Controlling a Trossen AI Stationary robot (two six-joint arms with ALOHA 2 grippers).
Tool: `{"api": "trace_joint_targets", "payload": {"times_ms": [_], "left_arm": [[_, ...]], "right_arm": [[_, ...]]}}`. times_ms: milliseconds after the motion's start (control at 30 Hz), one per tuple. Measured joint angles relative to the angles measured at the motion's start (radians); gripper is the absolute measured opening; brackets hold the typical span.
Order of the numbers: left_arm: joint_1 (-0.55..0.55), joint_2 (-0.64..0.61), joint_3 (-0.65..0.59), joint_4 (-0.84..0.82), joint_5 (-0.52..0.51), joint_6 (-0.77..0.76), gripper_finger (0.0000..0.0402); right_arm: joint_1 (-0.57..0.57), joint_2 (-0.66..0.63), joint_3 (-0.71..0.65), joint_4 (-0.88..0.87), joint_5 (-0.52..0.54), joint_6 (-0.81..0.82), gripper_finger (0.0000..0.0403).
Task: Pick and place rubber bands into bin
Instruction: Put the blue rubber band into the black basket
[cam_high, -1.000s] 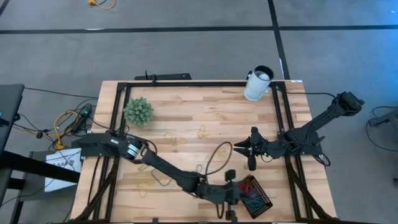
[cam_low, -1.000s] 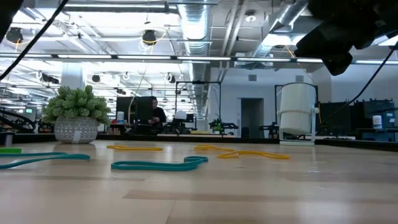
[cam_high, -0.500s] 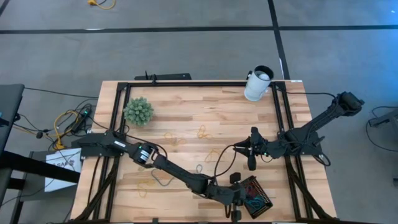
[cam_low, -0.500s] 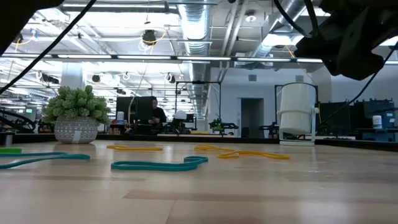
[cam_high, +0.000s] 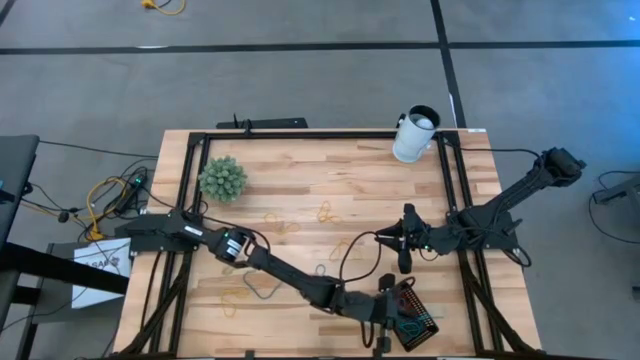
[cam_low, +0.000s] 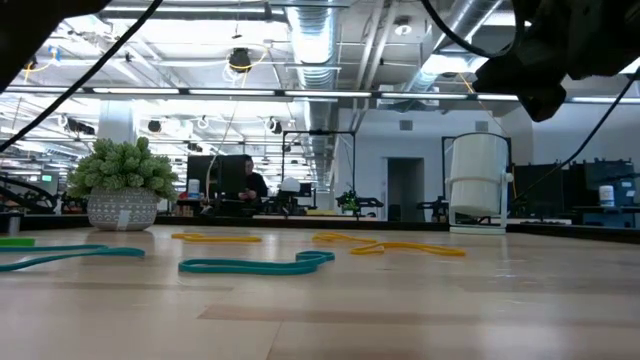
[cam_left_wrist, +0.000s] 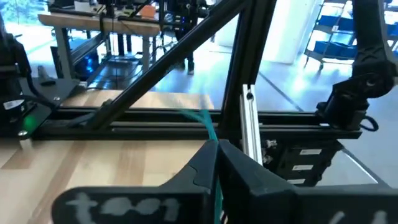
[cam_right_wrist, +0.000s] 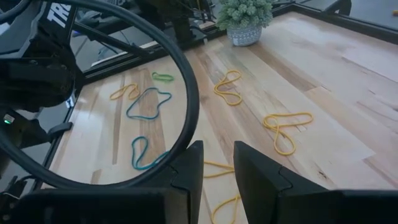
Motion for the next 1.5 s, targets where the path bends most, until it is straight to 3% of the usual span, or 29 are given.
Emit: {"api": "trace_joint_targets", "payload": {"times_ms": [600, 1033, 1200, 1333, 1500], "left_arm": [[0.005, 0.054, -0.001, -0.126, 0.051, -0.128, 0.0002], [0.005, 0.052, 0.000, -0.181, 0.069, -0.136, 0.0075], [0.005, 0.029, -0.001, -0.187, 0.069, -0.104, 0.0084], [0.005, -0.069, -0.001, -0.345, 0.069, -0.047, 0.0084], [0.006, -0.234, 0.000, -0.746, 0.027, -0.031, 0.0084]], "right_arm": [[-0.001, 0.000, 0.000, 0.001, -0.001, 0.000, 0.0083], [-0.001, 0.000, 0.000, 0.000, -0.001, 0.000, 0.0083], [-0.001, 0.000, 0.000, 0.000, -0.002, 0.000, 0.0083], [-0.001, 0.000, 0.000, 0.001, -0.003, 0.000, 0.0083], [0.001, 0.000, 0.000, 0.005, -0.004, 0.002, 0.0083]]}}
